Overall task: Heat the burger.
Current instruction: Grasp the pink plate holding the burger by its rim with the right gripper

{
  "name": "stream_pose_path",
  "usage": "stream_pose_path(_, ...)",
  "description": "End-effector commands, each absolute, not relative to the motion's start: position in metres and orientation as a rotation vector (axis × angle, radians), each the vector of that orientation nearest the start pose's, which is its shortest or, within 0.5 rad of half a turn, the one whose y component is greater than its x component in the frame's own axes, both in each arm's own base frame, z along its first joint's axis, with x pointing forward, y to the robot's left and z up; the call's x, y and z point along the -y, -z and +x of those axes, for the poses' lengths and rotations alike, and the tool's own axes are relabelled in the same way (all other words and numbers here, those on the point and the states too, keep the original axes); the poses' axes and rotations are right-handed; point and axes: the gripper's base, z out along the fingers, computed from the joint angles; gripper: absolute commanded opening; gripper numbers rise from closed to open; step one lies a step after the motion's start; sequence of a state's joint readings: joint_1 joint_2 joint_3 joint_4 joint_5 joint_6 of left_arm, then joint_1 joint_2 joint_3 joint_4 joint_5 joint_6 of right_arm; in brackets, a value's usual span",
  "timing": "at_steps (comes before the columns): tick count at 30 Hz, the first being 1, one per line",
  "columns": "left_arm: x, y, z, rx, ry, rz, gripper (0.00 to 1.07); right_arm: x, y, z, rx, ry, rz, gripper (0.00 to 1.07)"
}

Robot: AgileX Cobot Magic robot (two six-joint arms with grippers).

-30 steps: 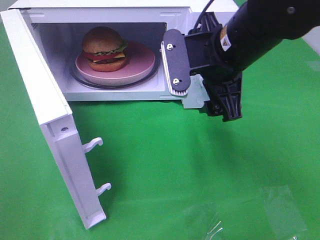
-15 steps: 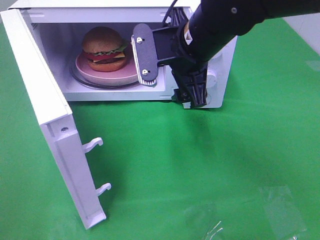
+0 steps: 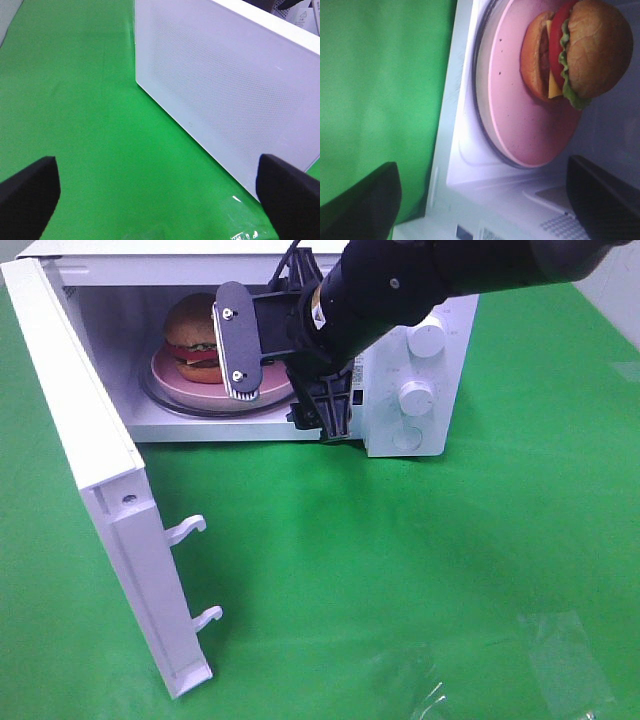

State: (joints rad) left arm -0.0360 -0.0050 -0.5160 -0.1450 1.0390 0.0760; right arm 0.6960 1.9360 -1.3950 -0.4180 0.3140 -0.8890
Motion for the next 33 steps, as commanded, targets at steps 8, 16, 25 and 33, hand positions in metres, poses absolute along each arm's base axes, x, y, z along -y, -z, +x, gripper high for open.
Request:
stream_pose_path(8,0.011,-0.284,-0.008,-1.981,0.142,0.113,1.00,-0.289,-0.193,0.355,-1.280,0.388,-1.896,0.84)
stream_pose_path(16,0.011,-0.284,-0.008,-1.981,0.142,0.113,1.00,-0.301,-0.178,0.369,-1.290,0.387,-1.898,0.83)
stream_pose_path(25,0.011,-0.284,-0.008,-1.981,0.142,0.113,1.00,-0.316,-0.160,0.389,-1.306,0.382,-1.874,0.82)
stream_pose_path(33,0.011,-0.284,-0.008,-1.981,0.142,0.113,1.00,-0.326,-0.150,0.402,-1.320,0.378,-1.851,0.81)
